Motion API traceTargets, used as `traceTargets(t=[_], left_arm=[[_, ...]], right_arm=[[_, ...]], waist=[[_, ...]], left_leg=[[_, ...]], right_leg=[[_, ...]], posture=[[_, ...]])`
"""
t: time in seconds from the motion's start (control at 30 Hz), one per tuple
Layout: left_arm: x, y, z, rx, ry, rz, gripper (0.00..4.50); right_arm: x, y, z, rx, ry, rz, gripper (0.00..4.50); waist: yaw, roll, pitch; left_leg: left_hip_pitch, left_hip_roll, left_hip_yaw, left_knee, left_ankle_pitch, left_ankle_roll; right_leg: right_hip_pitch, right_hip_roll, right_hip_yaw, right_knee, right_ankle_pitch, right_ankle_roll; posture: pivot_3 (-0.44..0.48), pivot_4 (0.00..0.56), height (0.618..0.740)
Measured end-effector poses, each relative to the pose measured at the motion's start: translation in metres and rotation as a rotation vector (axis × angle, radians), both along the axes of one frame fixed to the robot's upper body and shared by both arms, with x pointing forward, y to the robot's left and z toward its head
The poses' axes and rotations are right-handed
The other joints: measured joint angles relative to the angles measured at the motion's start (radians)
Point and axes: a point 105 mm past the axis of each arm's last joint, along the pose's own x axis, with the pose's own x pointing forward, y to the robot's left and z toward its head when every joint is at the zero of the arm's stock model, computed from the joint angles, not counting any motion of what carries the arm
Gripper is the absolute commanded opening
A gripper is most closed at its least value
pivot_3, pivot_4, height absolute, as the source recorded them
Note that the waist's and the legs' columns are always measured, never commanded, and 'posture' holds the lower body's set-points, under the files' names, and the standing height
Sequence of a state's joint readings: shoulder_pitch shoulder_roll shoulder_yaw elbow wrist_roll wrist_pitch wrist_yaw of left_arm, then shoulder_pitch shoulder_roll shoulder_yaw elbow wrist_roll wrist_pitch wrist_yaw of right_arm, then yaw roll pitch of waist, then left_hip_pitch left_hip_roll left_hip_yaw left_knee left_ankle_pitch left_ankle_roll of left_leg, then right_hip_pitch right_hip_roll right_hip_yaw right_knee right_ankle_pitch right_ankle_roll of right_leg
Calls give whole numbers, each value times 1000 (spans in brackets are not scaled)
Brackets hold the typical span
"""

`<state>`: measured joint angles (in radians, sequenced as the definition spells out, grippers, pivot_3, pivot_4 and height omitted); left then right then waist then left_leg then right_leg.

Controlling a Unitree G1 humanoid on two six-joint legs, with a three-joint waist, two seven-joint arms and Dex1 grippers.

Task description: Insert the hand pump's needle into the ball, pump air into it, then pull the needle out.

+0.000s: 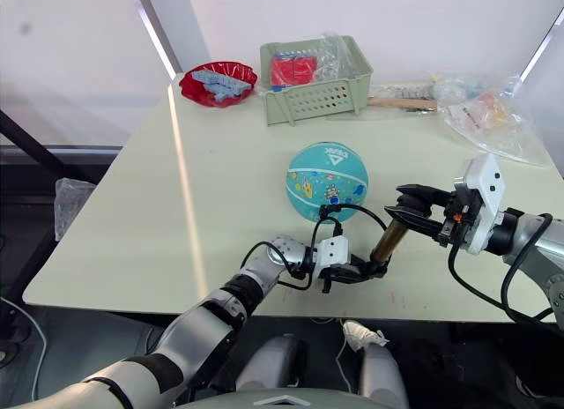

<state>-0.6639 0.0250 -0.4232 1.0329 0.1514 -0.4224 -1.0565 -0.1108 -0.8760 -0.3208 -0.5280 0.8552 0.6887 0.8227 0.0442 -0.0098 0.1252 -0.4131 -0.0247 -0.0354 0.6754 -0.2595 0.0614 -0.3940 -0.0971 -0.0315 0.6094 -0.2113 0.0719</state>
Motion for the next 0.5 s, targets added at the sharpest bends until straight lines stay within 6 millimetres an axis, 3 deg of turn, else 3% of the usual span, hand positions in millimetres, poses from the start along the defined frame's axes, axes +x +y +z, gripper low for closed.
traceTargets(t=[0.03,0.13,0.23,0.5], left_arm=[[0,0,0,0,0,0,1013],[0,0,0,-1,0,-2,1013],[0,0,0,-2,0,-2,1013],[0,0,0,-2,0,-1,1013]], right_arm=[[0,0,1,-1,-2,0,1635],[-4,-4,34,10,-49,22,1635],[-7,-5,48,23,-60,33,1635],[-12,-7,68,20,-73,43,1635]], waist=[[0,3,2],[1,4,3],[1,4,3],[0,5,3]], left_leg=[[-1,0,0,1,0,0],[-1,0,-1,1,0,0],[-1,0,0,1,0,0],[-1,0,0,1,0,0]], right_leg=[[0,0,0,0,0,1],[0,0,-1,0,1,1],[0,-1,0,0,1,1],[0,-1,0,0,1,1]], posture=[[0,150,737],[0,150,737],[0,150,737],[0,150,737]])
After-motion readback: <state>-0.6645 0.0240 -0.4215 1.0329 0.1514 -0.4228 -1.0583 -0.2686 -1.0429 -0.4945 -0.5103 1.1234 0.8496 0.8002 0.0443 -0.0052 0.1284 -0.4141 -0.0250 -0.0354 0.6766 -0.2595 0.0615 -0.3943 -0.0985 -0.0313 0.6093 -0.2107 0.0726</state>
